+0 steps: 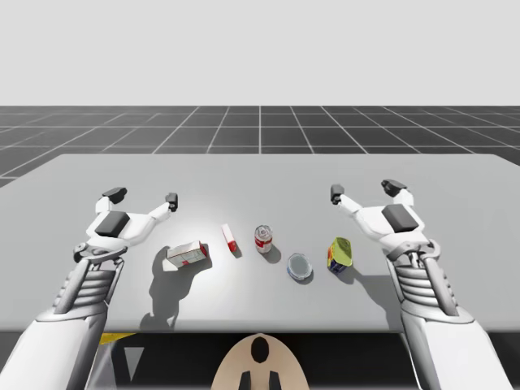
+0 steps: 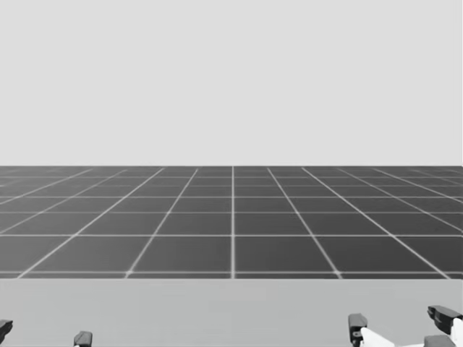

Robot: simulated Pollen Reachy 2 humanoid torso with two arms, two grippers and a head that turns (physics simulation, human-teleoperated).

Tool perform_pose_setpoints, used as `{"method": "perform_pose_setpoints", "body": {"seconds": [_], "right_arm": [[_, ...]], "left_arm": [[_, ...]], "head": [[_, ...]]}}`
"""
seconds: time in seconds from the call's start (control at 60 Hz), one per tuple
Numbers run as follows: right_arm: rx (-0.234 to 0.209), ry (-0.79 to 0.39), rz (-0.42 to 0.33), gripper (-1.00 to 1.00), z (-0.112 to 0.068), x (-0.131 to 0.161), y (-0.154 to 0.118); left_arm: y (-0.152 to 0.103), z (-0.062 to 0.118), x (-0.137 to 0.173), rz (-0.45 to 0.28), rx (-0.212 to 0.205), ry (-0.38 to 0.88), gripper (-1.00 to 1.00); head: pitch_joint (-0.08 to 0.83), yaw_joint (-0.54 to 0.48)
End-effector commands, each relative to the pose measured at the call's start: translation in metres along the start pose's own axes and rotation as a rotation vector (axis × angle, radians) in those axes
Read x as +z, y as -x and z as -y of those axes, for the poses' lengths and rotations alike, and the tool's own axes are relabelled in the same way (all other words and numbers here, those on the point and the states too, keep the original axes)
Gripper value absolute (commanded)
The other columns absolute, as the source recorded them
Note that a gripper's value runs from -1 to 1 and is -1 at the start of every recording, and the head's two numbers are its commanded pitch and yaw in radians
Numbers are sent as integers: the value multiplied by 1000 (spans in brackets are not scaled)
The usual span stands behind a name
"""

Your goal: Lift the red soup can off the table.

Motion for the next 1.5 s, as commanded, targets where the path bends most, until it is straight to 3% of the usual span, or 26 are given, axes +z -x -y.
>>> {"method": "perform_pose_setpoints", "body": {"seconds": [0.017, 0.233, 0.417, 1.033, 1.317, 1.433, 1.5], "right_arm": [[-41, 52, 2, -1000, -1, 3, 1], [-25, 24, 0, -1000, 1, 1, -2], [-19, 34, 4, -1000, 2, 0, -2], [-4, 33, 6, -1000, 0, 0, -3], [-7, -1, -15, -1000, -5, 3, -5], [-64, -75, -87, -1000, -19, 12, -12], [-50, -88, -106, -1000, -31, 19, -19]], "left_arm": [[0, 0, 0, -1, -1, -3, -1000], [-1, -1, 1, 1, 4, -8, -1000], [-1, -2, 1, 0, 5, -10, -1000], [-3, -4, 1, 6, -4, -19, -1000], [-6, -5, 3, 16, 3, -18, -1000], [-6, -6, 4, 18, 12, -19, -1000], [-6, -6, 3, 15, 14, -19, -1000]], "head": [[1, 5], [43, 7], [149, 5], [616, -4], [635, -14], [635, -12], [639, -12]]}}
